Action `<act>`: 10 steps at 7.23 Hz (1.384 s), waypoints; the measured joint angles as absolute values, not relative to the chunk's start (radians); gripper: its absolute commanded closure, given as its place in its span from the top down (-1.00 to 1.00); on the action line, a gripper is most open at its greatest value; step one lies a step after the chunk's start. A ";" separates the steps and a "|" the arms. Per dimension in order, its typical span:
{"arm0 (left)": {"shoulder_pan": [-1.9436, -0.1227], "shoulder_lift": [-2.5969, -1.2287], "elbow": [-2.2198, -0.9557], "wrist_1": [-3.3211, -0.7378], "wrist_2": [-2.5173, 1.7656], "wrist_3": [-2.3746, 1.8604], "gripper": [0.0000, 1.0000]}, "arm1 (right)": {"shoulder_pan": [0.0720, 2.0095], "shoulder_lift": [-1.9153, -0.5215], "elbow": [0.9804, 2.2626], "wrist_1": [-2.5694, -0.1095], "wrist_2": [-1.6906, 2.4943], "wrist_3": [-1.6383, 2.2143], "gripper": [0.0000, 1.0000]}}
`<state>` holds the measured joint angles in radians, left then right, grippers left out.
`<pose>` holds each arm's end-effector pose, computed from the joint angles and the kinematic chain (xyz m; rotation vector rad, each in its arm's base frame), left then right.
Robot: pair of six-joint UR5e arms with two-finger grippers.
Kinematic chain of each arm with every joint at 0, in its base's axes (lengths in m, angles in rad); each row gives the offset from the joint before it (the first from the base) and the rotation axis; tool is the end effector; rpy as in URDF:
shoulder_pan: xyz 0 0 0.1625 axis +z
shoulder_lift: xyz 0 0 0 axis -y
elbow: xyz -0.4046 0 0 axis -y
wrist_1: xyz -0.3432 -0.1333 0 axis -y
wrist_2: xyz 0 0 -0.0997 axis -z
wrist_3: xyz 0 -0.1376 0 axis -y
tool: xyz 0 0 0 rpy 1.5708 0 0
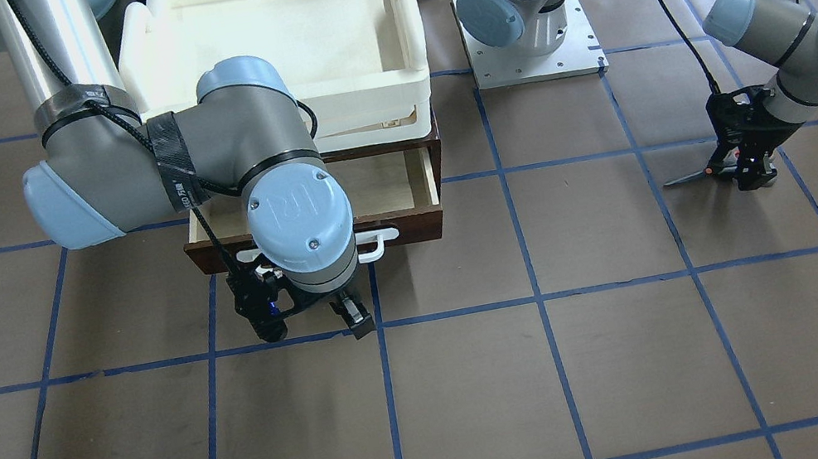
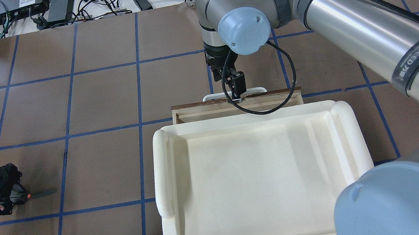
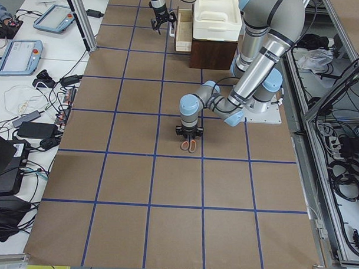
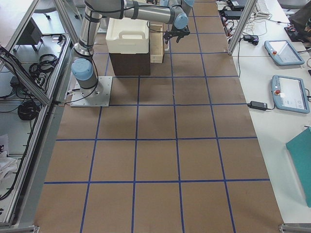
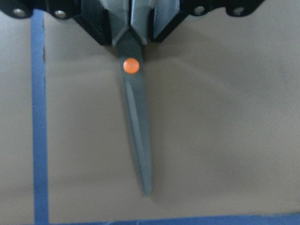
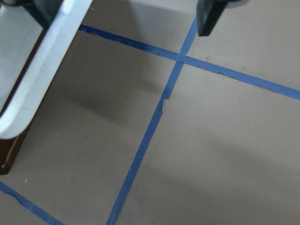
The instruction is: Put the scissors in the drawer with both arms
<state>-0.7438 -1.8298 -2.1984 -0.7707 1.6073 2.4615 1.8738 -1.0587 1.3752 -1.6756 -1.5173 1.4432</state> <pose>0.2134 -0.3706 0.1420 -2.2276 -2.0867 -0.0459 0.3112 -0.5240 0.2531 -1.6274 -2.5226 -0.2665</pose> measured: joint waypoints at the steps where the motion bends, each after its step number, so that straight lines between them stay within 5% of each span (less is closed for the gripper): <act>1: -0.743 -1.830 -2.196 -0.770 1.604 2.469 -0.62 | 1.873 -1.048 1.360 -1.679 -1.517 1.441 1.00; 5: -0.747 -1.808 -2.142 -0.787 1.605 2.459 -0.90 | 1.873 -1.013 1.313 -1.683 -1.517 1.402 1.00; 10: -0.888 -1.721 -1.792 -1.271 1.574 2.205 -1.00 | 1.851 -0.989 1.275 -1.688 -1.517 1.361 1.00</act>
